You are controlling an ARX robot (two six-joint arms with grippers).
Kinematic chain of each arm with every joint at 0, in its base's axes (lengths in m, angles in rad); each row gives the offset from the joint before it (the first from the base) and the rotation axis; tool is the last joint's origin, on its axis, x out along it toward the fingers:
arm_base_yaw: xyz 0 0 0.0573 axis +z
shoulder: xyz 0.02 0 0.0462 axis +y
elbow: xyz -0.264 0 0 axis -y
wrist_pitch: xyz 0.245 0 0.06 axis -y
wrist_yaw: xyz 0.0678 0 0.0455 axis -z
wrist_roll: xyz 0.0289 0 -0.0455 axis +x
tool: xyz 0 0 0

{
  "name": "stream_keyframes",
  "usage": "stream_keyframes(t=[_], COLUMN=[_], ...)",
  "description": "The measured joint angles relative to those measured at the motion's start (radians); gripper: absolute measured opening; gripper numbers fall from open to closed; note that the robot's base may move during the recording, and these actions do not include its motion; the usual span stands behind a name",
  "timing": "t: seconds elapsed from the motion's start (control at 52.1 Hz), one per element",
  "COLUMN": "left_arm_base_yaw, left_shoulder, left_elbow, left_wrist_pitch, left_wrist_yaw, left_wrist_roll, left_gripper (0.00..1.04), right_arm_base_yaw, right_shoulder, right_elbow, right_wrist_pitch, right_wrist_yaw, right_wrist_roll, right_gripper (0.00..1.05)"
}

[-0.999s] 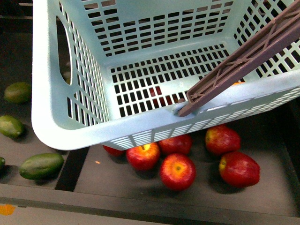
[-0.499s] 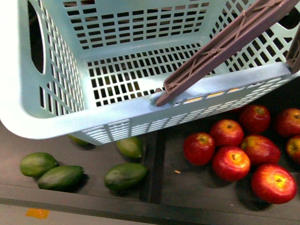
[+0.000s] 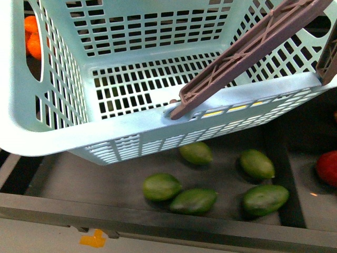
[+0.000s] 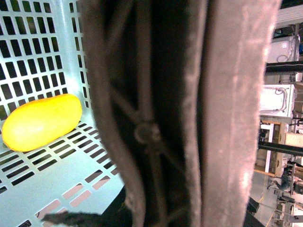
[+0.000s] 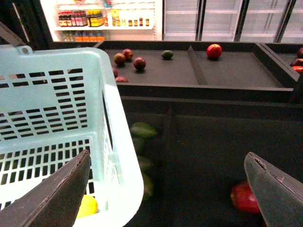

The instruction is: Pick mango and avocado into basket

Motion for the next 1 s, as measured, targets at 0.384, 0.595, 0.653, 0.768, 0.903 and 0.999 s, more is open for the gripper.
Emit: stream_keyframes(t=[0.384, 0.595, 0.653, 0.768, 0.903, 0.999], left_arm_base_yaw=[0.0, 0.018, 0.019, 0.016, 0.007, 0.0], left_shoulder=[0.0, 0.0, 0.0, 0.0, 0.0, 0.0], left_elbow=[0.0, 0.0, 0.0, 0.0, 0.0, 0.0], left_wrist_pitch=[0.0, 0.0, 0.0, 0.0, 0.0, 0.0], left_wrist_yaw=[0.003, -0.009, -0.024, -0.014, -0.001, 0.007], left_wrist_roll=[-0.003, -0.001, 0.004, 0.01, 0.002, 0.003], left_gripper=[0.15, 0.15, 0.15, 0.15, 0.15, 0.15], right_arm_base_yaw=[0.002, 0.005, 0.005, 0.006, -0.012, -0.093], right_shoulder=[0.0, 0.0, 0.001, 0.0, 0.022, 0.103], right_elbow=[-0.001, 0.0, 0.0, 0.001, 0.146, 0.194], right_wrist_pitch=[0.0, 0.0, 0.0, -0.003, -0.428, -0.538], right_wrist_yaw=[0.001, -0.009, -0.006, 0.005, 0.283, 0.249], right_wrist_roll=[0.0, 0.0, 0.0, 0.003, 0.101, 0.111], right_gripper=[0.96, 0.96, 0.96, 0.96, 0.96, 0.96])
